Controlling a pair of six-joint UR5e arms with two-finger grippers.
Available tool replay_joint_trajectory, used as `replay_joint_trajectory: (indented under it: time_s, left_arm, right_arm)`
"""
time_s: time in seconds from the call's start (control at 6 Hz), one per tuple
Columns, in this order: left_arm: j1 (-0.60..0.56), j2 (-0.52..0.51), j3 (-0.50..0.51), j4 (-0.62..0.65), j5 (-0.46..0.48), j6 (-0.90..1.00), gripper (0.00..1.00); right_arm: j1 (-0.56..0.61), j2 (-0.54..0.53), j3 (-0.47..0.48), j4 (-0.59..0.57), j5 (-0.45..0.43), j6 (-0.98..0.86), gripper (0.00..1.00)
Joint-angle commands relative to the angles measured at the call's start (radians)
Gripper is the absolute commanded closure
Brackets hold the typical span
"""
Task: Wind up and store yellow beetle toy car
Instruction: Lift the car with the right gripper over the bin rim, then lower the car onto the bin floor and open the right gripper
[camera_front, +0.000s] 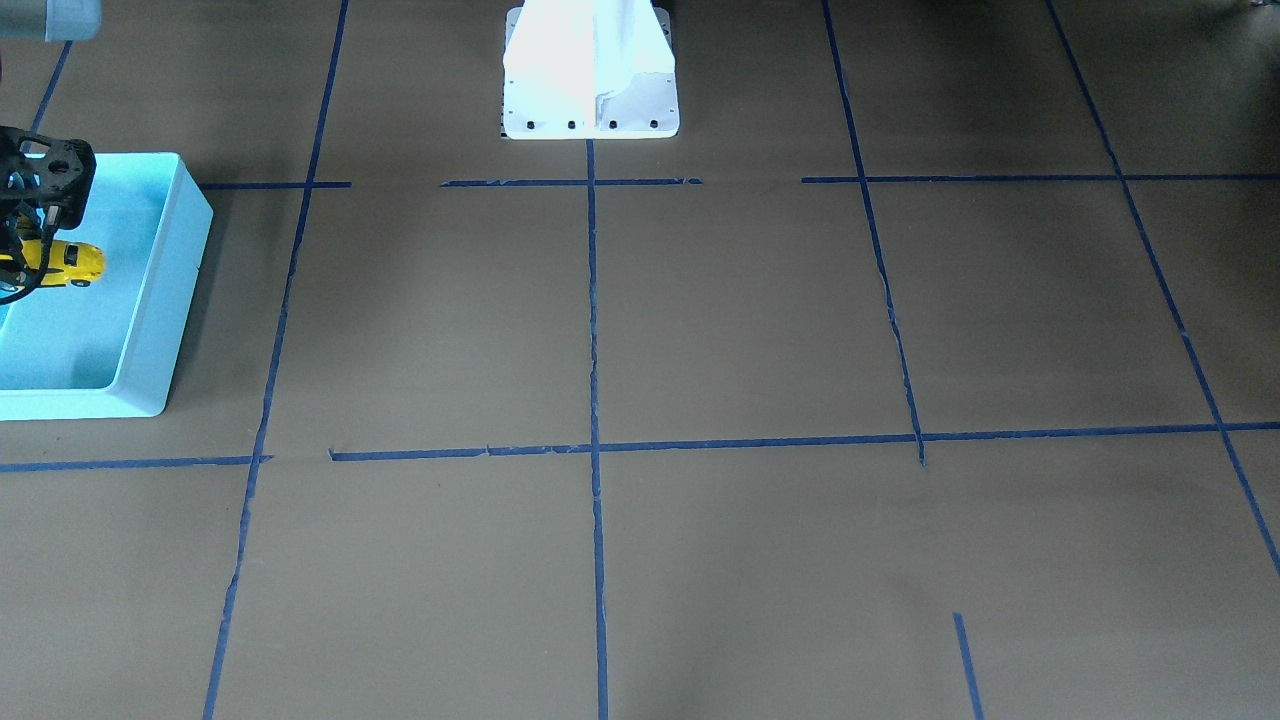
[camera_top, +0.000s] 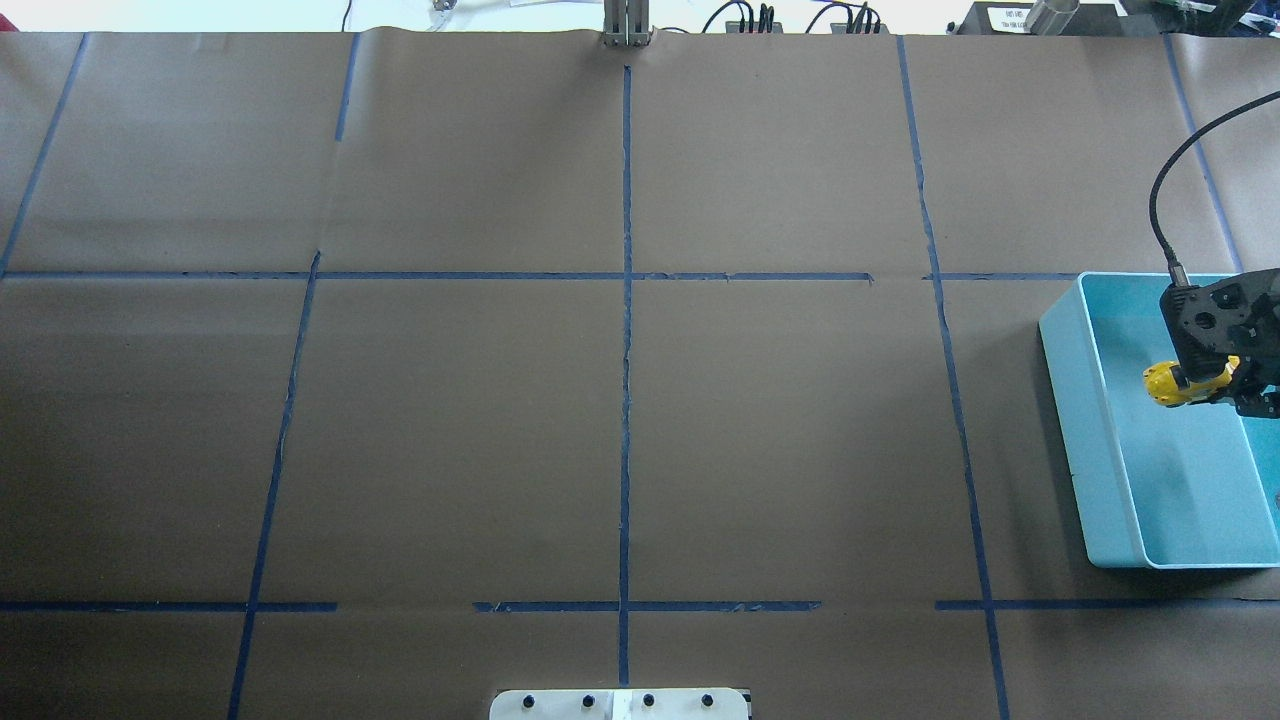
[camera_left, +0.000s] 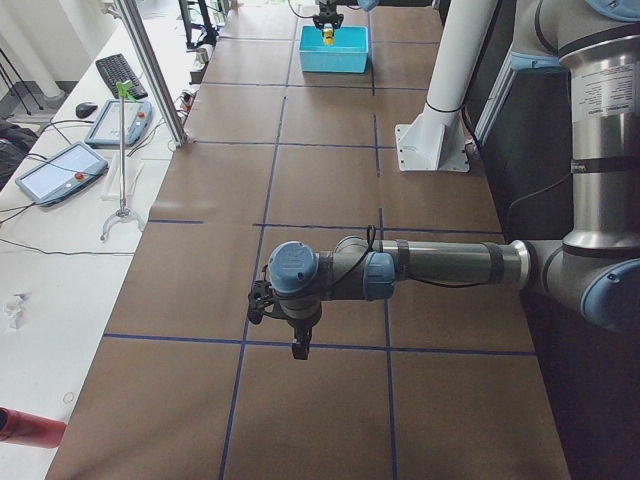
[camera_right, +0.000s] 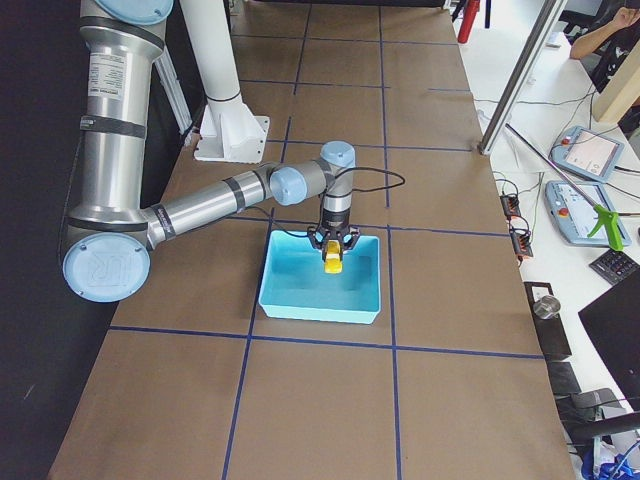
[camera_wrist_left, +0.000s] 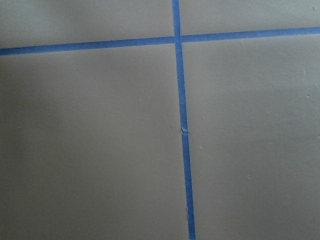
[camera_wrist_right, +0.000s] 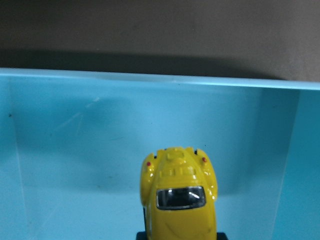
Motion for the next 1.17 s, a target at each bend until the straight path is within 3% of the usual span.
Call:
replay_joint_trajectory:
  time_s: [0.0,0.33,0.5,1.0]
  left_arm:
    - [0.000,0.000,0.002,-0.002,0.001,0.000,0.00]
    - [0.000,0.000,0.000,-0.002,0.002,0.000,0.00]
    - [0.000,0.000,0.000,-0.002,0.002,0.000,0.00]
    - [0.000,0.000,0.003,-0.002,0.002,0.000,0.00]
  right_arm:
    - [0.001,-0.004,-0.104,0.093,0.038,0.070,1.00]
    - [-0.002,0.003,-0.156,0.119,0.038,0.072,0.98]
    - [-0.003,0.003,-0.240,0.241,0.058,0.083,0.98]
    - [-0.012,-0.002,-0.254,0.290,0.090,0.137,0.94]
